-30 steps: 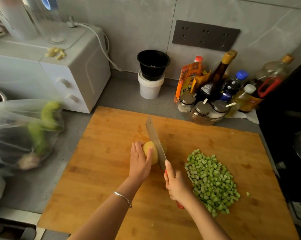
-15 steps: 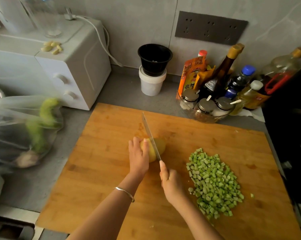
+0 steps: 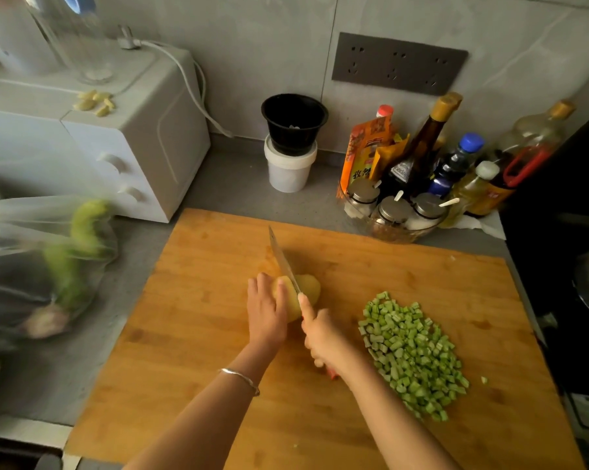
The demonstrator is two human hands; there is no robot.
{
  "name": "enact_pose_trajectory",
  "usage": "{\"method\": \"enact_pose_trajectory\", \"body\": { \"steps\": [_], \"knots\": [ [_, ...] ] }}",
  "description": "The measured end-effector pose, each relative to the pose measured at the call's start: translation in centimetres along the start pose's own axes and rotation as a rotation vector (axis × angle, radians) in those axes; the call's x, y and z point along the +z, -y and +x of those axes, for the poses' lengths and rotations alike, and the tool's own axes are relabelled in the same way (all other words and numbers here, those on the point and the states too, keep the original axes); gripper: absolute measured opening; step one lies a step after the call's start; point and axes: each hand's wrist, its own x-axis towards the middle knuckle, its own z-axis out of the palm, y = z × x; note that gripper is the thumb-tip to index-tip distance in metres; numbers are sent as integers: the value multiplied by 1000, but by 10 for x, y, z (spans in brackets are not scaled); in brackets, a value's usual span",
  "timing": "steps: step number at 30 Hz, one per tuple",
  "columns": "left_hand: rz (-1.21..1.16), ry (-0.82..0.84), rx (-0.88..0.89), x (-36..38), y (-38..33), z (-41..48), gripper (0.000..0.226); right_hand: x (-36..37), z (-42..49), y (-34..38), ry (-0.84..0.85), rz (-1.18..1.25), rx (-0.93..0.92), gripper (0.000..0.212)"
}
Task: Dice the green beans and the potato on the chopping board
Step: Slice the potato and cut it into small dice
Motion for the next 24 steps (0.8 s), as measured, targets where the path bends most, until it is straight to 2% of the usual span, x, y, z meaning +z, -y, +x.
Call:
{"method": "enact_pose_trajectory", "body": {
  "steps": [3,7,13,15,19,21,24],
  "knots": [
    [-7,9,4,-3,0,3,40,21,-4,-29,-147,-42,-142,65],
    [-32,14,-57,-5,-2,12,46,19,-4,-25,-147,-21,-210,56],
    [-100,34,-112,-14,3,6,52,13,23,9,-80,-122,-98,73],
    [-108,44,-109,-18,8,6,50,12,23,1,-83,-61,-95,76],
    [-144,59,-95,-29,13,7,43,-4,2,-17,-11,283,-83,57],
    [-113,90,-42,-33,14,7,42,-20,-9,-21,11,358,-141,55],
    [-5,187,14,-40,12,9,55,-41,-19,-19,37,387,-214,55]
  ]
}}
